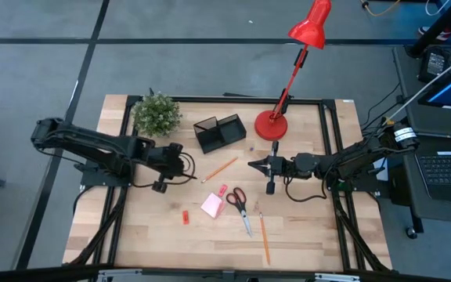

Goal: Pick and place office supplies into organizer
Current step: Put the black pen into the black desk organizer, then put the blue binder clip into the black desk organizer

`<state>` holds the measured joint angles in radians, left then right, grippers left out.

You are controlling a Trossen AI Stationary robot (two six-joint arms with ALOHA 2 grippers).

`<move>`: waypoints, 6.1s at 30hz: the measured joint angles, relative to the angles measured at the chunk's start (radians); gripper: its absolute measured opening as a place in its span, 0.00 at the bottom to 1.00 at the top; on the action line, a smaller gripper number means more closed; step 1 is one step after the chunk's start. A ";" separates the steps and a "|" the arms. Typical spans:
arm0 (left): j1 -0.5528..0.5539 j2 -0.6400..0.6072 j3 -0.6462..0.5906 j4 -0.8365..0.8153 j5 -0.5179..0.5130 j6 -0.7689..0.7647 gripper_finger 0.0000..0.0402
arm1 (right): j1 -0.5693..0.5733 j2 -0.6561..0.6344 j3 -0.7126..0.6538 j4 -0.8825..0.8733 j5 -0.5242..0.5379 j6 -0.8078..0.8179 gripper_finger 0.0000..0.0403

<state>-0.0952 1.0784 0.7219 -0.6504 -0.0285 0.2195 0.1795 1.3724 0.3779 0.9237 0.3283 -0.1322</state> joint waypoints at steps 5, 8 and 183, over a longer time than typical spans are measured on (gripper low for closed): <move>0.000 -0.090 0.000 0.020 -0.006 0.000 0.05 | 0.000 0.000 0.000 0.000 0.000 -0.001 0.02; 0.000 -0.140 0.001 0.065 -0.007 0.001 0.05 | 0.000 0.000 0.000 0.000 0.000 -0.002 0.02; 0.010 0.217 -0.338 1.550 -0.442 -0.018 0.06 | -0.029 0.000 0.000 -0.016 0.029 0.076 0.02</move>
<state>-0.0856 1.2958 0.3843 0.8995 -0.4709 0.2013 0.1505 1.3720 0.3775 0.9072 0.3574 -0.0559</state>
